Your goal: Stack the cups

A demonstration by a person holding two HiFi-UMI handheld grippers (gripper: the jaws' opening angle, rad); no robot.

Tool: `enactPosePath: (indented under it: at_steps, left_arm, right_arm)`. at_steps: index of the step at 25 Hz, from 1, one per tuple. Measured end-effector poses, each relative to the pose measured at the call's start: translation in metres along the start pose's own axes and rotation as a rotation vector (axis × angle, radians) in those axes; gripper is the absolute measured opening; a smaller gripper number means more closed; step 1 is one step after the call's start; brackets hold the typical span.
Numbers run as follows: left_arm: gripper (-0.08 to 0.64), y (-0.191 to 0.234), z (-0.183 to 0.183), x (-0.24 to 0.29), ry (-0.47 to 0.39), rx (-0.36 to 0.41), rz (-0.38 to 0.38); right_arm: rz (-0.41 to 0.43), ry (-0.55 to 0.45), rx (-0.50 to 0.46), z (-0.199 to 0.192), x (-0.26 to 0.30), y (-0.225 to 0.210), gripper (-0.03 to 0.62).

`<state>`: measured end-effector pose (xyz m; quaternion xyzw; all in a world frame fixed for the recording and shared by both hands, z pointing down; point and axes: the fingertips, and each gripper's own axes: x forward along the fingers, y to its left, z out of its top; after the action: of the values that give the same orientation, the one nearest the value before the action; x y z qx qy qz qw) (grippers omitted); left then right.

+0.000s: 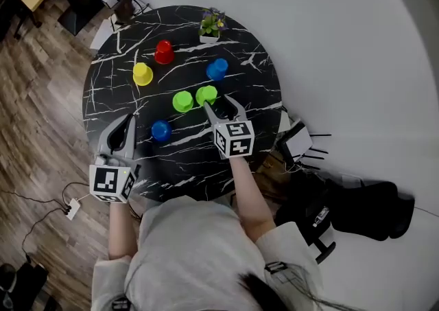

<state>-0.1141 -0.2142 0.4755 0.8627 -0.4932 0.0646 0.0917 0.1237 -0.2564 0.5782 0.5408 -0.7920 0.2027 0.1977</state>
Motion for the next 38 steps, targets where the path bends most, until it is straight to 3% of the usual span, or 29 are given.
enactPosePath:
  at_steps: [7, 15, 20, 26, 32, 38]
  left_arm:
    - [0.058, 0.034, -0.011, -0.007, 0.037, 0.009, 0.029]
    - [0.058, 0.043, -0.012, 0.008, 0.040, 0.011, 0.002]
    - [0.058, 0.035, -0.015, 0.026, 0.045, 0.015, -0.048]
    - [0.058, 0.025, -0.018, 0.042, 0.058, 0.021, -0.090]
    - [0.060, 0.016, -0.024, 0.049, 0.078, 0.047, -0.141]
    - [0.061, -0.003, -0.034, 0.062, 0.125, 0.100, -0.288]
  right_arm:
    - [-0.067, 0.105, -0.029, -0.026, 0.037, -0.014, 0.212]
    - [-0.097, 0.018, -0.019, -0.009, 0.006, -0.005, 0.201]
    - [-0.033, -0.002, -0.021, -0.015, -0.027, 0.032, 0.201]
    - [0.084, 0.067, -0.090, -0.053, -0.033, 0.093, 0.201]
    - [0.133, 0.125, -0.156, -0.075, -0.024, 0.118, 0.202]
    - [0.175, 0.153, -0.138, -0.084, -0.023, 0.130, 0.202]
